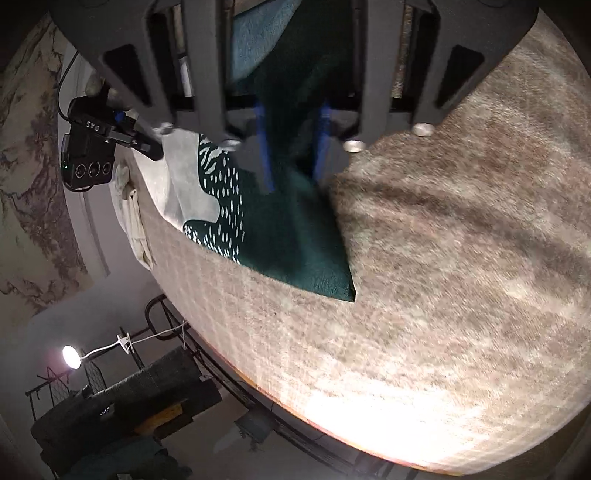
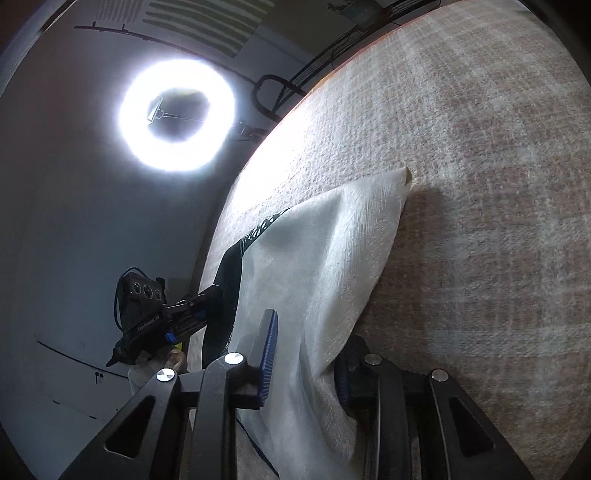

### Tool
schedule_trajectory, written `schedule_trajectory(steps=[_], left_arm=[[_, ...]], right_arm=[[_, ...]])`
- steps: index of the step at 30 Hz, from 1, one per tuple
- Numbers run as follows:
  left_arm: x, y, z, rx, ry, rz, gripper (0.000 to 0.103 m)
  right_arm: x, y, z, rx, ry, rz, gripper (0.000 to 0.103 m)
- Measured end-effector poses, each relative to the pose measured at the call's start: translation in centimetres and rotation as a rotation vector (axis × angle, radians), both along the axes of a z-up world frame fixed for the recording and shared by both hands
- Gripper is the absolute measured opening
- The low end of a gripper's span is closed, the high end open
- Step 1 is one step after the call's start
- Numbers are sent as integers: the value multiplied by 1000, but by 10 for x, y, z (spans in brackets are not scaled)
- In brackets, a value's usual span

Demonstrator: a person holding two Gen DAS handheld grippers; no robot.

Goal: Fold small clothes

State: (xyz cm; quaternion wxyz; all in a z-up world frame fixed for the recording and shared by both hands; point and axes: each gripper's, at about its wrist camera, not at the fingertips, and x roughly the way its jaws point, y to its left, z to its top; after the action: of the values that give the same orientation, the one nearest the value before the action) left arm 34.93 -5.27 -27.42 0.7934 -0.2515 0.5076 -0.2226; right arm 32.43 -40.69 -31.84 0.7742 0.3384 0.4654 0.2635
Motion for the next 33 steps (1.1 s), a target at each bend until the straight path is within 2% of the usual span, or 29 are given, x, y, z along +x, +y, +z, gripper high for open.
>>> schedule_trajectory(steps=[2,4,8,13,19,24,33], left_arm=[[-5,-6,3,47,-28,2,6],[-11,-14,10,86,-71,-5,5],[-22,-23,26,151,-139,-8,2],[-29,-25,42,154,-180,-3,2],[-33,-26,55,162,-212,-11,1],[-32,-36,70,153,-233,-31,1],[-19,-92,103,131,-283,-100,1]], right_arm=[[0,2,2,-46,9,-12,4],[-1,4,7,-97,2,-22,1],[-14,13,28,-217,-40,-24,1],[-19,27,57,-337,-107,1,1],[-21,32,76,-408,-152,14,0],[-25,20,87,-422,-168,-2,0],[-31,-13,124,-476,-223,-45,0]])
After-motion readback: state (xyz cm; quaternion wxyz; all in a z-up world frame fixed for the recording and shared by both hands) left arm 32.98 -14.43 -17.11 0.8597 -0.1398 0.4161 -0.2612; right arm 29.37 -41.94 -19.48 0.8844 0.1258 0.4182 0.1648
